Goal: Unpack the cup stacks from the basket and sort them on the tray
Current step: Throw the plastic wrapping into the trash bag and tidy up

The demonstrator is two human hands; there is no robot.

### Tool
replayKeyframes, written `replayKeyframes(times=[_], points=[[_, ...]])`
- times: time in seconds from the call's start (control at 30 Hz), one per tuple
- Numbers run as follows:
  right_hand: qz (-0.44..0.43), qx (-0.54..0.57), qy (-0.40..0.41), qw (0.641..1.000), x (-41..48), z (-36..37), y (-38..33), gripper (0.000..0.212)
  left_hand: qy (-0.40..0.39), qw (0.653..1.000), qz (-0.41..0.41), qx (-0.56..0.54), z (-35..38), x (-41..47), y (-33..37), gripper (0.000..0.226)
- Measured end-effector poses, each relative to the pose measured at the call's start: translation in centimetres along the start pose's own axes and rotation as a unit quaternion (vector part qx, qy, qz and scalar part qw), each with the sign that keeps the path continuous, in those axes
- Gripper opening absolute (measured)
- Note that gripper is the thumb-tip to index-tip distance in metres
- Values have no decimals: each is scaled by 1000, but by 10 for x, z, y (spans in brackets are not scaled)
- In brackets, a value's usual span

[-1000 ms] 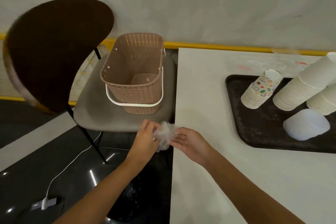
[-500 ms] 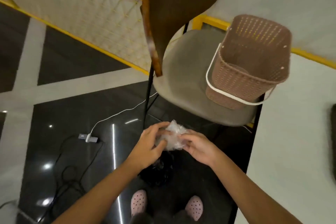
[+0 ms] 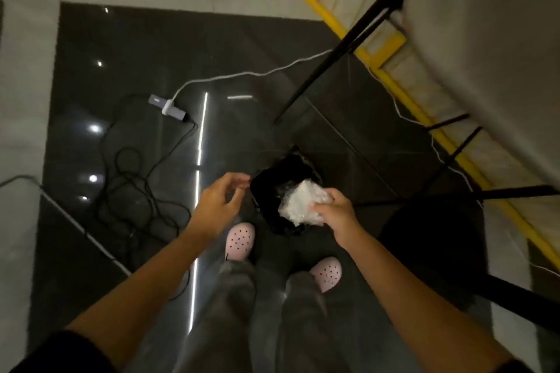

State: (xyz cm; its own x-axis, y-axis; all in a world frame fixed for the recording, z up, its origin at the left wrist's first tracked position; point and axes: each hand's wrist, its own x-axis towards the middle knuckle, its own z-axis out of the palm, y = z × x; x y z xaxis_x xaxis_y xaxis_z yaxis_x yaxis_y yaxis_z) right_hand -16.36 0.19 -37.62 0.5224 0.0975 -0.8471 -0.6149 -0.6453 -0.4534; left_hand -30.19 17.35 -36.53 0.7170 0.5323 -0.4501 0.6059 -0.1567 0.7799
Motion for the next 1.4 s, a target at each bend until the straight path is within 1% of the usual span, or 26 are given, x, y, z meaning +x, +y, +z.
replayKeyframes(times=[0.07,0.17,0.23,0.27,0.33,0.37,0.43,0.5,0.53,0.57,0.63,0.73,0.8,0.9,0.97,1.07,1.17,1.3,1.33,1.4], points=[[0,-55,37,998,37,16,22,33,3,1000,-27,7,17,19,-36,23],[-5,-94,113,989,88,39,48,35,-3,997,-68,19,44,50,-85,23],[-21,-121,151,981,114,50,58,37,-3,996,-88,35,61,68,-111,27],[-43,-145,160,975,129,55,65,39,-2,995,-92,42,71,78,-125,28],[-119,-220,145,957,154,62,73,37,2,994,-93,54,83,95,-142,31],[-164,-270,123,941,171,67,82,33,7,994,-95,58,92,105,-154,32],[-238,-373,79,893,204,76,99,21,23,993,-103,55,107,122,-169,34],[-269,-457,39,847,231,88,116,21,36,993,-108,41,117,135,-176,35],[-265,-483,23,834,242,94,123,24,36,993,-108,37,122,140,-178,36],[-254,-491,9,833,251,100,130,28,33,993,-105,34,125,145,-180,36],[-216,-490,-13,844,266,110,144,33,24,994,-98,30,131,151,-183,32],[-159,-500,-27,851,281,120,161,33,21,995,-100,21,136,153,-186,27],[-106,-487,-61,865,281,127,161,34,24,995,-99,21,136,152,-186,27],[-55,-457,-108,881,271,135,150,46,12,994,-104,40,134,151,-182,28],[-40,-446,-110,887,260,131,137,48,-7,992,-109,66,132,152,-177,30],[-10,-430,-96,898,240,117,119,40,-22,986,-108,123,129,150,-167,34],[-4,-397,-84,914,207,95,96,39,-10,983,-104,152,118,139,-142,36],[-18,-352,-63,934,148,66,57,38,-54,976,-66,199,96,106,-96,37],[-27,-340,-57,938,132,59,46,37,-68,973,-45,217,88,96,-82,41],[-43,-319,-45,946,94,45,20,35,-89,965,-7,247,70,75,-52,57]])
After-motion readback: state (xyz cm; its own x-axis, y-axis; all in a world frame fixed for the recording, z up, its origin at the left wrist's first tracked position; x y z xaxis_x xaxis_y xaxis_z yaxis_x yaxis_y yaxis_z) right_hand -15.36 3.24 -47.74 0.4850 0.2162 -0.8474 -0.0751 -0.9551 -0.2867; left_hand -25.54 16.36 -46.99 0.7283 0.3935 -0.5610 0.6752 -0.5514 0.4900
